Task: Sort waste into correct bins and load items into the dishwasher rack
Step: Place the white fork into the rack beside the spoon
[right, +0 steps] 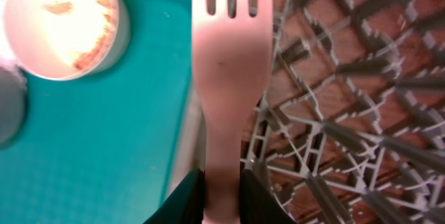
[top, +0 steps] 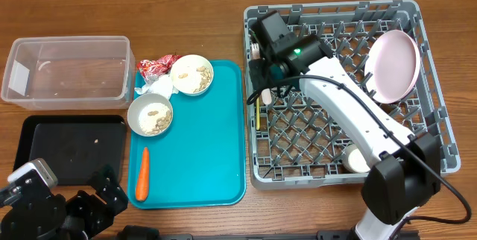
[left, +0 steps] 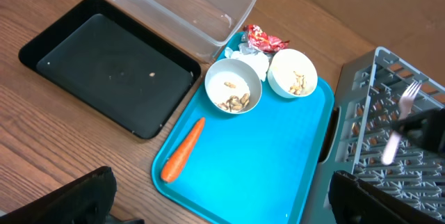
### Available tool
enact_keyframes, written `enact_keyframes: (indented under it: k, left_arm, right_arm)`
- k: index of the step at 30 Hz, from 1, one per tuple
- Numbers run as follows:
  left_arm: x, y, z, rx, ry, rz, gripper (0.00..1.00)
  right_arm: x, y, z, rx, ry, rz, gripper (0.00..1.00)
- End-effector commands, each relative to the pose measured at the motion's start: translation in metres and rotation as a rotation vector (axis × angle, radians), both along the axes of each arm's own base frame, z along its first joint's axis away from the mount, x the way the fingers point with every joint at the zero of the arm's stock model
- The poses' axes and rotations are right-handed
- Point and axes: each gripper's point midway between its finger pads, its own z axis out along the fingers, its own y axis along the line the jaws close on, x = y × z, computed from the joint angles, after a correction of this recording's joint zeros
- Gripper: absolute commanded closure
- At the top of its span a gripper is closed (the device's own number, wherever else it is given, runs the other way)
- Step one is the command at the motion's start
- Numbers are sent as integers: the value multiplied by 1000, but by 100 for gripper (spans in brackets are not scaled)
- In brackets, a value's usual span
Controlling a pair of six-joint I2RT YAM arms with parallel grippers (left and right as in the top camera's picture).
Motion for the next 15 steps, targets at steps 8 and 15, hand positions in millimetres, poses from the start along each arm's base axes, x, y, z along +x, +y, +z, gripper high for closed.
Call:
enact_keyframes:
  k: [8, 15]
  left_arm:
    - [-1, 4, 3, 5, -14, 28, 0]
    - [-1, 4, 3, 5, -14, 28, 0]
  right_arm:
    - [-15, -7, -5, -54, 33, 12, 45]
    - [-20, -2, 81, 56, -100, 24, 0]
